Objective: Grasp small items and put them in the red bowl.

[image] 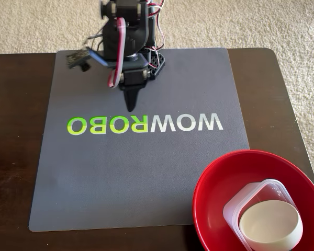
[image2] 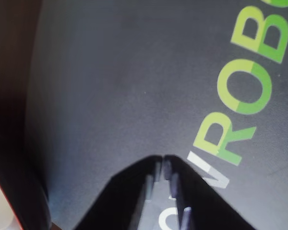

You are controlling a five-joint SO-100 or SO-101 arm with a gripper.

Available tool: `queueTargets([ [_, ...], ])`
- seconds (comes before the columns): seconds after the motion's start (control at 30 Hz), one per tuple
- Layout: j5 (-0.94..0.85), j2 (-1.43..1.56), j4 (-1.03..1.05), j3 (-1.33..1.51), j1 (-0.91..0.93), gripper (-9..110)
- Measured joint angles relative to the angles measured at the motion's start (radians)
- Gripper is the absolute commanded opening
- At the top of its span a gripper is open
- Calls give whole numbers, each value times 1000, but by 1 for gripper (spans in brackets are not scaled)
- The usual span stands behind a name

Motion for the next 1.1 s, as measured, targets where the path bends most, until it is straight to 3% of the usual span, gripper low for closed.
queueTargets([
  [0.3,-37,225,-213,328,-51,0],
  [0.5,-38,649,-179,571,-58,0],
  [1.1,-92,698,-181,606,84,0],
])
